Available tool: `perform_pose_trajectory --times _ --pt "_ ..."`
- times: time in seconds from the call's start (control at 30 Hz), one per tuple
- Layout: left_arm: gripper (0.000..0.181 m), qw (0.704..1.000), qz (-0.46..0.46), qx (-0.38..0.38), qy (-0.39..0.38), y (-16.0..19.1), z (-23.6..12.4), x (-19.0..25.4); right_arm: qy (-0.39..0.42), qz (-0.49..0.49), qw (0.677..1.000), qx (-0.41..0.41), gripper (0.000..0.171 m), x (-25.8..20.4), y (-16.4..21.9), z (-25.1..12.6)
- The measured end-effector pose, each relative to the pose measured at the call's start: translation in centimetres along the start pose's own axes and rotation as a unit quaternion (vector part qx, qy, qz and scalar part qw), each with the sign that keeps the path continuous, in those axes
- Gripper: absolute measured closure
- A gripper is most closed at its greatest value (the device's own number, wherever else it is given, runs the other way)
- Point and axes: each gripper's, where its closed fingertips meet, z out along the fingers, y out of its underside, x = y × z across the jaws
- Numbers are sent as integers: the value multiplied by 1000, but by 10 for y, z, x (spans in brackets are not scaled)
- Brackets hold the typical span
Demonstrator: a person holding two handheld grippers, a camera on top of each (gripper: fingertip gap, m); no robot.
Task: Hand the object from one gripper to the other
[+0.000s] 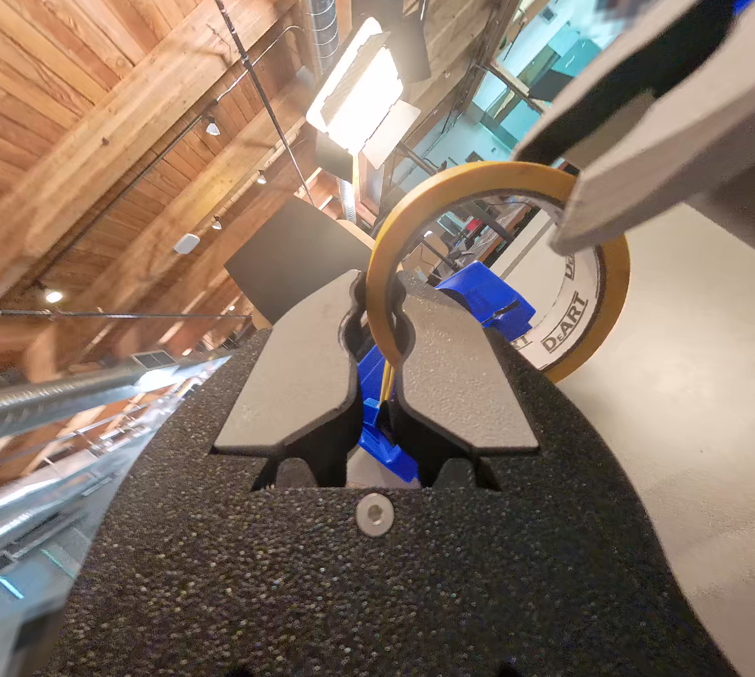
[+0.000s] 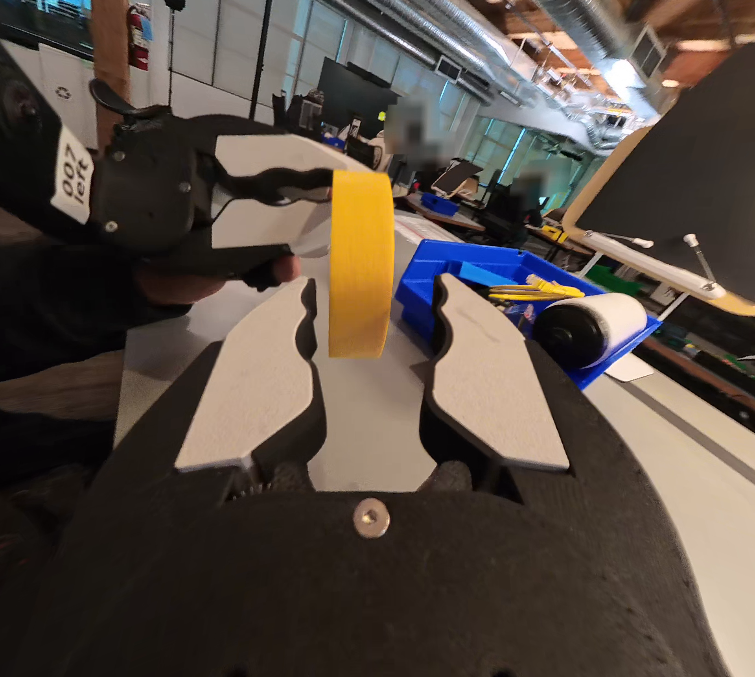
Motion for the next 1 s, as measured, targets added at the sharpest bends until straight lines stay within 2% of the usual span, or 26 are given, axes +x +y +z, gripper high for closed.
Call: perform_pose_trajectory --times 0.17,0.3,0.43,0.53,0.63,0.7,0.8,0.9,1.0 --pt "169 995 99 10 12 -8 0 23 48 -85 995 15 126 3 -9 -5" --pt "169 986 164 32 9 -15 -2 33 33 -94 995 -7 130 -3 -2 -1" --pt "169 982 186 35 1 -15 -1 33 28 -93 995 -18 142 -4 1 0" --pt "163 991 127 38 10 -15 0 31 44 -105 993 -23 142 0 2 1" --pt "137 998 -9 34 57 -10 3 29 75 -78 994 -15 142 16 -1 -4" --pt "132 989 -119 43 81 -11 3 21 81 -29 996 7 142 27 -5 -9" --pt "129 941 -308 59 125 -11 3 12 65 48 995 66 142 35 -20 -19" --pt "125 856 -463 49 226 -12 4 28 29 113 985 126 142 35 -36 -28" --pt "120 771 -541 42 333 -24 -3 49 -9 170 972 164 141 34 -44 -33"
